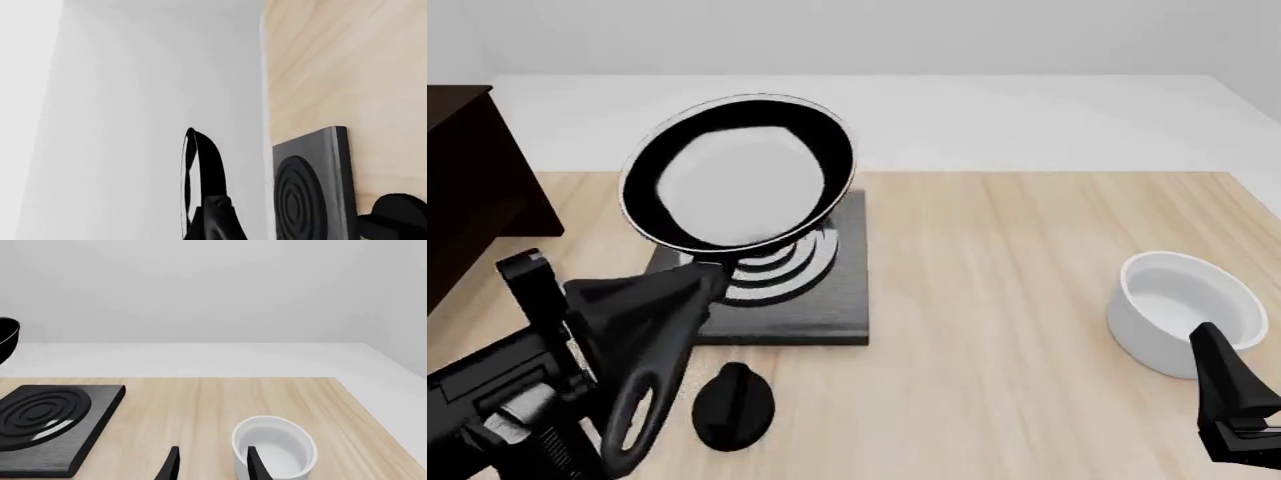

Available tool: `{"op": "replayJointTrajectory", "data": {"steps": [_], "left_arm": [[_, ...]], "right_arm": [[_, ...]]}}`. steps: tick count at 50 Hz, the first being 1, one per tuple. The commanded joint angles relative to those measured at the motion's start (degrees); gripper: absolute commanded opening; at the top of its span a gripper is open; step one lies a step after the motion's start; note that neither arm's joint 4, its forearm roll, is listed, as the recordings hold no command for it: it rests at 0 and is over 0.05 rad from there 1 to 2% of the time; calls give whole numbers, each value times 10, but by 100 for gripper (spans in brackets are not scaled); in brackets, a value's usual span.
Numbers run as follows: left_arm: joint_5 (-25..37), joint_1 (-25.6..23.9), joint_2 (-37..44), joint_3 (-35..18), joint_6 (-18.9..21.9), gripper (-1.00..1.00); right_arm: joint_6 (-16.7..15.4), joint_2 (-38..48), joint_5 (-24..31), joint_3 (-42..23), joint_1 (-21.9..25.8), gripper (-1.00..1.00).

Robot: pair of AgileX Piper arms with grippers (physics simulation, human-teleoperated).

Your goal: Put the frying pan under the cabinet shelf.

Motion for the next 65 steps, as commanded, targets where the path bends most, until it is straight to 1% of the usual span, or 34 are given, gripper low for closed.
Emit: {"op": "replayJointTrajectory", "data": {"steps": [1, 3, 7, 8, 9, 10, 12, 13, 14, 15, 17, 18, 19, 23, 26, 30, 38, 42, 43, 48, 65], "left_arm": [[87, 68, -158, 33, -17, -100], [115, 84, -197, 38, -28, -100], [159, 102, -246, 41, -44, -100], [185, 114, -260, 39, -54, -100], [179, 112, -261, 43, -53, -100], [185, 119, -270, 47, -60, -100], [190, 117, -277, 49, -58, -100], [198, 121, -281, 44, -65, -100], [200, 121, -285, 44, -64, -100], [208, 124, -291, 44, -65, -100], [229, 133, -304, 41, -80, -100], [234, 134, -311, 50, -75, -100], [240, 137, -315, 46, -82, -100], [272, 144, -348, 48, -85, -100], [300, 155, -371, 47, -98, -100], [307, 166, -372, 40, -110, -100], [313, 190, -372, 45, -121, -100], [310, 202, -372, 45, -138, -100], [310, 206, -372, 44, -148, -100], [312, 212, -372, 47, -167, -100], [323, 224, -372, 40, -196, -100]], "right_arm": [[0, 0, 0, 0, 0, 100], [0, 0, 0, 0, 0, 100], [0, 0, 0, 0, 0, 100], [0, 0, 0, 0, 0, 100], [0, 0, 0, 0, 0, 100], [0, 0, 0, 0, 0, 100], [0, 0, 0, 0, 0, 100], [0, 0, 0, 0, 0, 100], [0, 0, 0, 0, 0, 100], [0, 0, 0, 0, 0, 100], [0, 0, 0, 0, 0, 100], [0, 0, 0, 0, 0, 100], [0, 0, 0, 0, 0, 100], [0, 0, 0, 0, 0, 100], [0, 0, 0, 0, 0, 100], [0, 0, 0, 0, 0, 100], [0, 0, 0, 0, 0, 100], [0, 0, 0, 0, 0, 100], [0, 0, 0, 0, 0, 100], [0, 0, 0, 0, 0, 100], [0, 0, 0, 0, 0, 100]]}}
